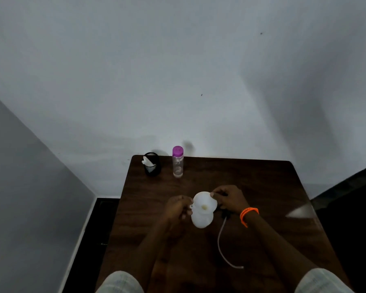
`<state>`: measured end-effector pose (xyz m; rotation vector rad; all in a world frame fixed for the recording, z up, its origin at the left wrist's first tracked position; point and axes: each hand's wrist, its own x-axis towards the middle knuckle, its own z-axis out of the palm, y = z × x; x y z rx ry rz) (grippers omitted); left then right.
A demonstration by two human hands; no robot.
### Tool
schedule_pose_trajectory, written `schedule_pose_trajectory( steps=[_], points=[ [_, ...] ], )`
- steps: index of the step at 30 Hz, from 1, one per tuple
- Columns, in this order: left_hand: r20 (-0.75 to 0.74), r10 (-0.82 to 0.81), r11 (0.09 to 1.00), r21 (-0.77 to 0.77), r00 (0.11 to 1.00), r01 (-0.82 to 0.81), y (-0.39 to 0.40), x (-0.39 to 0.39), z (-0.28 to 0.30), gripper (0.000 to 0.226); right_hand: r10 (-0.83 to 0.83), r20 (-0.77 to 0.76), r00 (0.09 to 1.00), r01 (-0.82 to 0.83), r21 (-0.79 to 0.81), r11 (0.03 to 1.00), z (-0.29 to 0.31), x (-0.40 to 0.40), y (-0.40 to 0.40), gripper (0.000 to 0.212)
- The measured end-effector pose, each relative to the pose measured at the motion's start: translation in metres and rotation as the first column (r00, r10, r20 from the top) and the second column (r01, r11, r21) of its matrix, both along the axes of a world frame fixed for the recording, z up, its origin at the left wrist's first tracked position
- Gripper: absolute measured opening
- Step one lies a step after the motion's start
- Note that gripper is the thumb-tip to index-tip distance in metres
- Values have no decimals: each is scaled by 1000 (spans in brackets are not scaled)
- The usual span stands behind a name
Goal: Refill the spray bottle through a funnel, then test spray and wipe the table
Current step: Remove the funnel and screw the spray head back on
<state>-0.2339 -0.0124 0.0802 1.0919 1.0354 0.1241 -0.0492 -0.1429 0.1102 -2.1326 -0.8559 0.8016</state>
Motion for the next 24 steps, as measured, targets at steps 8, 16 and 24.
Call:
schedule_pose_trajectory(
  steps=[8, 16, 24],
  points=[
    [72, 9, 994, 106, 997, -17, -11, -12, 15, 7, -180, -119, 977, 189, 77, 979, 5, -18, -11, 9],
    [41, 99, 992, -77, 994, -95, -21, -14, 16, 6, -346, -277, 897, 383, 92, 919, -4, -31, -15, 5],
    [42, 20, 991, -134, 999, -15, -13, -16, 28, 17, -334, -226, 915, 352, 41, 935, 7, -30, -13, 9]
  ],
)
